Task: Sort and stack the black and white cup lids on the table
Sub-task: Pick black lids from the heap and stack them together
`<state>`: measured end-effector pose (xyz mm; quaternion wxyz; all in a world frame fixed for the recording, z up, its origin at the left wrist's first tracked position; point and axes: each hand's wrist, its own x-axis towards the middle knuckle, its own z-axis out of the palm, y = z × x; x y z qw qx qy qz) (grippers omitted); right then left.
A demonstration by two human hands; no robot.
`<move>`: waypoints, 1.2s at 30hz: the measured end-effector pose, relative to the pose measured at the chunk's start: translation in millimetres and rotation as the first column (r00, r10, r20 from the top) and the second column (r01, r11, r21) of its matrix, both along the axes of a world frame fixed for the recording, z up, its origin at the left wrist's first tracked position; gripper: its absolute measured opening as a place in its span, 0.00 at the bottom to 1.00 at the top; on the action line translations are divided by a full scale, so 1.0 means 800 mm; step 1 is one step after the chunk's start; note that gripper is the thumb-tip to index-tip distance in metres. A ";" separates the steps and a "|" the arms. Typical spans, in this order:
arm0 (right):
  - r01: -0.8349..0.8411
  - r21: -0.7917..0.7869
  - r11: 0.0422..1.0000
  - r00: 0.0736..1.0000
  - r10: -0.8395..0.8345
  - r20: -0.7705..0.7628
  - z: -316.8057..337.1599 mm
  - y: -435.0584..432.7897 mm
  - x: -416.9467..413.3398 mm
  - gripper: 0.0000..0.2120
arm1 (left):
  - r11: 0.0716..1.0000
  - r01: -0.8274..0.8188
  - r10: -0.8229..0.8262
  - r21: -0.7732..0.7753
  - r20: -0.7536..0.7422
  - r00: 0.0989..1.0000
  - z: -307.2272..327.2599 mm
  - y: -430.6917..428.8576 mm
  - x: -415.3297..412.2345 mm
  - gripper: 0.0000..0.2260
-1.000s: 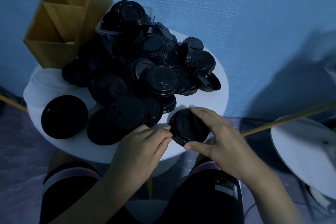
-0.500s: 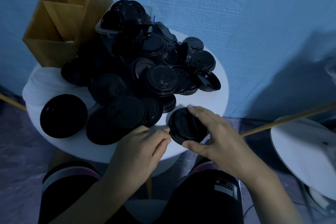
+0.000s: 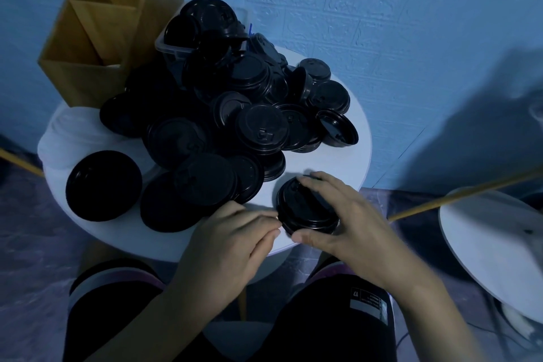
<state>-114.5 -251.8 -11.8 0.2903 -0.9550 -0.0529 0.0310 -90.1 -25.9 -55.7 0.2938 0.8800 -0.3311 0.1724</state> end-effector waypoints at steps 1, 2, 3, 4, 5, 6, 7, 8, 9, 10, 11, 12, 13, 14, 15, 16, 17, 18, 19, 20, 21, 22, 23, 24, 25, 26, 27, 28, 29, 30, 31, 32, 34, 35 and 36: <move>-0.007 0.006 1.000 1.000 0.008 -0.009 -0.001 -0.001 0.000 0.41 | 1.000 0.005 -0.005 0.006 0.000 1.000 -0.001 0.000 0.000 0.10; -0.021 0.020 1.000 1.000 0.022 -0.019 -0.001 -0.003 0.001 0.41 | 1.000 0.009 -0.009 0.012 0.000 1.000 -0.001 0.000 0.000 0.11; -0.040 0.030 0.999 0.999 0.041 -0.030 -0.002 -0.004 0.002 0.41 | 1.000 0.012 -0.012 0.014 0.000 1.000 -0.001 0.000 0.000 0.11; -0.063 0.031 0.998 0.997 0.065 -0.040 -0.003 -0.006 0.001 0.40 | 1.000 0.012 -0.012 0.014 0.000 1.000 -0.002 -0.001 0.000 0.11; -0.087 0.019 0.996 0.995 0.088 -0.047 -0.004 -0.006 0.001 0.40 | 1.000 0.010 -0.010 0.014 0.000 1.000 -0.002 0.000 0.000 0.11; -0.106 0.000 0.994 0.993 0.106 -0.047 -0.005 -0.007 0.000 0.40 | 1.000 0.007 -0.007 0.014 0.000 1.000 -0.002 -0.001 0.000 0.11; -0.116 -0.019 0.993 0.993 0.115 -0.034 -0.007 -0.007 -0.001 0.39 | 1.000 0.003 -0.003 0.013 -0.001 1.000 -0.002 0.000 0.000 0.11; -0.112 -0.026 0.993 0.994 0.112 -0.011 -0.010 -0.007 -0.001 0.39 | 1.000 -0.001 0.001 0.011 -0.004 1.000 -0.002 0.000 0.001 0.11; -0.098 -0.015 0.995 0.995 0.098 0.018 -0.012 -0.007 -0.001 0.39 | 1.000 -0.002 0.002 0.008 -0.009 1.000 -0.002 0.000 0.001 0.11; -0.078 0.014 0.997 0.996 0.077 0.049 -0.014 -0.008 0.000 0.39 | 1.000 0.003 -0.003 0.008 -0.017 1.000 0.000 0.000 0.001 0.11; -0.059 0.056 0.997 0.995 0.054 0.081 -0.016 -0.010 0.000 0.38 | 1.000 0.008 -0.008 0.009 -0.028 1.000 0.002 -0.001 0.001 0.11; -0.042 0.118 0.992 0.994 0.029 0.107 -0.016 -0.013 0.001 0.37 | 1.000 0.009 -0.009 0.010 -0.046 0.999 0.004 -0.002 0.001 0.11; -0.028 0.198 0.980 0.993 0.004 0.121 -0.014 -0.015 0.002 0.36 | 1.000 0.000 0.001 0.005 -0.071 0.997 0.008 -0.004 0.000 0.12; -0.020 0.283 0.959 0.992 -0.016 0.123 -0.012 -0.017 0.003 0.34 | 1.000 -0.022 0.021 -0.008 -0.108 0.994 0.013 -0.006 0.000 0.13; -0.022 0.349 0.937 0.992 -0.022 0.121 -0.008 -0.020 0.004 0.34 | 0.998 -0.057 0.051 -0.034 -0.159 0.986 0.019 -0.009 -0.002 0.14; -0.033 0.389 0.921 0.993 -0.015 0.119 -0.005 -0.022 0.004 0.33 | 0.993 -0.098 0.080 -0.072 -0.228 0.970 0.026 -0.012 -0.003 0.15; -0.052 0.409 0.911 0.994 0.007 0.111 -0.001 -0.025 0.004 0.33 | 0.985 -0.132 0.092 -0.111 -0.311 0.946 0.030 -0.016 -0.003 0.16; -0.073 0.419 0.905 0.995 0.038 0.092 0.001 -0.027 0.005 0.33 | 0.976 -0.153 0.083 -0.151 -0.394 0.915 0.034 -0.020 -0.001 0.18; -0.095 0.422 0.902 0.995 0.074 0.066 0.002 -0.028 0.005 0.34 | 0.968 -0.168 0.064 -0.184 -0.469 0.881 0.037 -0.023 0.001 0.21; -0.115 0.414 0.903 0.993 0.109 0.038 0.003 -0.030 0.005 0.35 | 0.966 -0.171 0.046 -0.193 -0.524 0.850 0.039 -0.026 0.004 0.23; -0.133 0.395 0.909 0.990 0.139 0.014 0.003 -0.033 0.006 0.36 | 0.971 -0.159 0.037 -0.177 -0.546 0.837 0.041 -0.029 0.006 0.25; -0.148 0.366 0.919 0.987 0.162 -0.007 0.002 -0.035 0.008 0.37 | 0.979 -0.139 0.039 -0.146 -0.540 0.841 0.043 -0.033 0.008 0.25; -0.163 0.326 0.931 0.984 0.179 -0.020 0.002 -0.037 0.010 0.38 | 0.987 -0.120 0.047 -0.108 -0.522 0.852 0.047 -0.035 0.009 0.24; -0.178 0.278 0.944 0.981 0.192 -0.024 0.002 -0.039 0.014 0.40 | 0.992 -0.105 0.058 -0.065 -0.506 0.861 0.049 -0.037 0.010 0.24; -0.192 0.237 0.952 0.979 0.203 -0.022 0.002 -0.039 0.017 0.41 | 0.995 -0.096 0.073 -0.022 -0.497 0.865 0.050 -0.038 0.010 0.25; -0.201 0.222 0.954 0.978 0.210 -0.017 0.002 -0.040 0.021 0.41 | 0.995 -0.094 0.093 0.023 -0.490 0.867 0.050 -0.040 0.011 0.27; -0.202 0.246 0.948 0.978 0.210 -0.010 0.001 -0.041 0.022 0.42 | 0.993 -0.097 0.119 0.070 -0.481 0.868 0.049 -0.042 0.011 0.31; -0.190 0.302 0.934 0.980 0.201 -0.004 0.000 -0.042 0.024 0.41 | 0.988 -0.105 0.146 0.113 -0.471 0.870 0.048 -0.044 0.011 0.34; -0.167 0.376 0.912 0.984 0.180 0.000 0.000 -0.043 0.024 0.40 | 0.983 -0.114 0.168 0.141 -0.464 0.870 0.047 -0.045 0.010 0.35; -0.134 0.451 0.883 0.989 0.147 0.005 -0.001 -0.044 0.024 0.38 | 0.980 -0.128 0.185 0.152 -0.465 0.866 0.047 -0.047 0.010 0.36; -0.097 0.519 0.849 0.995 0.103 0.016 -0.002 -0.046 0.024 0.37 | 0.979 -0.143 0.197 0.148 -0.469 0.861 0.047 -0.048 0.009 0.36; -0.060 0.572 0.818 0.998 0.049 0.034 -0.003 -0.049 0.024 0.36 | 0.978 -0.154 0.203 0.141 -0.470 0.859 0.047 -0.049 0.009 0.36; -0.005 0.570 0.822 0.994 -0.059 0.095 -0.006 -0.056 0.020 0.34 | 0.979 -0.154 0.198 0.131 -0.465 0.863 0.047 -0.049 0.007 0.36; 0.009 0.522 0.853 0.988 -0.089 0.129 -0.008 -0.059 0.017 0.34 | 0.980 -0.149 0.193 0.132 -0.460 0.867 0.048 -0.049 0.005 0.36; 0.014 0.469 0.883 0.984 -0.097 0.152 -0.008 -0.060 0.013 0.34 | 0.979 -0.144 0.194 0.142 -0.456 0.869 0.049 -0.050 0.004 0.36</move>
